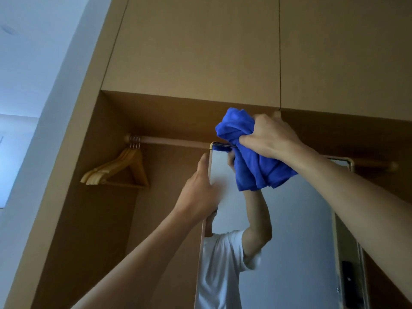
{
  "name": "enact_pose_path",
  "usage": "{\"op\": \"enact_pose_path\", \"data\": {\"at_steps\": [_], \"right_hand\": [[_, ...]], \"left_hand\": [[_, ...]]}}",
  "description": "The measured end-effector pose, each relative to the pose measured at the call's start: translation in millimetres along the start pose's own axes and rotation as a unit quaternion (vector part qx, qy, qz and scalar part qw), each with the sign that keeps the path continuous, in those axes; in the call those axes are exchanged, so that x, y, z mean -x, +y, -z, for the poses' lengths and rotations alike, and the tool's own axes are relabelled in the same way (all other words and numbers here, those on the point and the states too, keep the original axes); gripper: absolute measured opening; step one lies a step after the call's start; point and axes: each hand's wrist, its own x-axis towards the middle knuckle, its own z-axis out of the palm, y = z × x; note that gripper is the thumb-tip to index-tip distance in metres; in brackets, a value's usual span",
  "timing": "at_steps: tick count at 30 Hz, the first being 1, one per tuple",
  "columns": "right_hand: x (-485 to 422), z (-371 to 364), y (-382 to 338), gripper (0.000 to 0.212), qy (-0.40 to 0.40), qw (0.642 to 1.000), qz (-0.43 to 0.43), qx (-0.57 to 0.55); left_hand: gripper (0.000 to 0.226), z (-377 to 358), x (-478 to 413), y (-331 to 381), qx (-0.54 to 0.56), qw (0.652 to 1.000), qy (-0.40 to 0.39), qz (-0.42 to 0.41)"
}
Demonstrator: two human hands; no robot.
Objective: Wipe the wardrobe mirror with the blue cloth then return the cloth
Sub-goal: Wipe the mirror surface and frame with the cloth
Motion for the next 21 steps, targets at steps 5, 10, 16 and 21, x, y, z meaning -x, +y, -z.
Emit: {"op": "enact_pose_path", "data": {"at_steps": [5, 10, 16, 21], "right_hand": [[-1.6, -10.5, -29.3, 0.023, 0.005, 0.999, 0.041, -0.021], [-1.8, -18.0, -44.1, 0.026, 0.010, 0.996, 0.082, -0.034], [7.6, -20.9, -42.5, 0.037, 0.033, 0.986, 0.163, 0.001], [23.5, -34.6, -44.4, 0.046, 0.066, 0.957, 0.268, 0.089]], "left_hand": [[0.059, 2.7, 15.1, -5.2, -0.016, 1.000, -0.006, 0.011], [0.051, 0.6, 28.2, -11.8, 0.016, 1.000, 0.007, 0.013], [0.037, -3.2, 37.5, -16.3, 0.044, 0.998, 0.027, 0.033], [0.026, -10.6, 49.1, -29.5, 0.042, 0.997, 0.030, 0.055]]}}
